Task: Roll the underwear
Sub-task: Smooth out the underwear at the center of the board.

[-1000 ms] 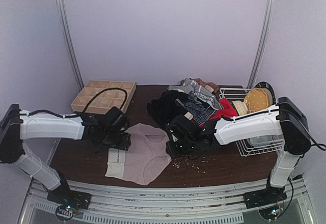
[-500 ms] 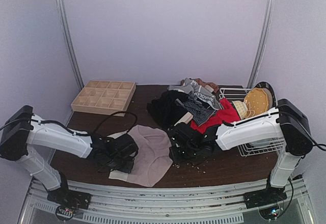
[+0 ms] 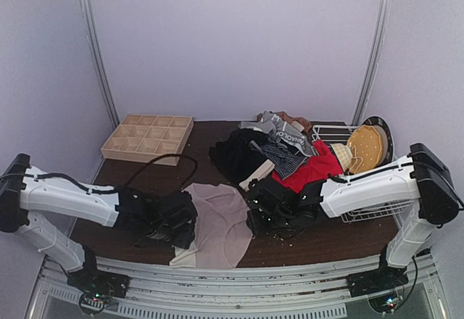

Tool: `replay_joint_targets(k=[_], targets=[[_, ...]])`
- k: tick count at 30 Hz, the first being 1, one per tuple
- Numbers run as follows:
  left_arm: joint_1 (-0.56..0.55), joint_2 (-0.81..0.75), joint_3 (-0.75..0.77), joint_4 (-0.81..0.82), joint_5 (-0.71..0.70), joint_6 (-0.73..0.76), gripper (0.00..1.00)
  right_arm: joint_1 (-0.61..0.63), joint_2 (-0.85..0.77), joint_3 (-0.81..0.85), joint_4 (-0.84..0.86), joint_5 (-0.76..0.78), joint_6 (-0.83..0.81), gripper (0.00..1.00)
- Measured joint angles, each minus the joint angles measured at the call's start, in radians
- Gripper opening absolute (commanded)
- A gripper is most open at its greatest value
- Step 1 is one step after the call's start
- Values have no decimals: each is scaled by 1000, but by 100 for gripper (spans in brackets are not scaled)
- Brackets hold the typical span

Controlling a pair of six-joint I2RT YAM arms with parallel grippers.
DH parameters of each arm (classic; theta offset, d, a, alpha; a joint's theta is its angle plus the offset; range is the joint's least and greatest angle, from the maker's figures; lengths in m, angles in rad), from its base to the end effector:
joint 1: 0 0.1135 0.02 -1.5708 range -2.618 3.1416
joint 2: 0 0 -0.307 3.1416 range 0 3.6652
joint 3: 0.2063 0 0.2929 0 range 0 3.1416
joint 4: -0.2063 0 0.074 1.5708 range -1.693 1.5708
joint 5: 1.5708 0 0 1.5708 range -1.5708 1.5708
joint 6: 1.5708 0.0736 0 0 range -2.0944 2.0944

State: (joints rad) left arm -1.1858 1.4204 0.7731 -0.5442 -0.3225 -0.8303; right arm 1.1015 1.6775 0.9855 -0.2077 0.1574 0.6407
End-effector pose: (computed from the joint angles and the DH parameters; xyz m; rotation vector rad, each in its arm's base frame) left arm 0.1313 -0.2620 0.1584 0.3891 2.6359 -0.2013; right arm 0.1925 0.3542 0.1671 -0.5118 2.4879 0.5485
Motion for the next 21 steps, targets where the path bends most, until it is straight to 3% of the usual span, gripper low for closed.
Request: replay_joint_targets(k=[4,8,14,21], targets=[[129,-119,-16,6,-10,45,56,28,48,11,-6,2,21,46],[213,-146,-64,28,-3,82,53,29,116,36,-16,6,32,37],[217,-121,-116,74,45,101,52,16,171,75,-26,31,45,16],[227,-83,-169,129,50,109,49,-56,172,75,-50,65,40,13]])
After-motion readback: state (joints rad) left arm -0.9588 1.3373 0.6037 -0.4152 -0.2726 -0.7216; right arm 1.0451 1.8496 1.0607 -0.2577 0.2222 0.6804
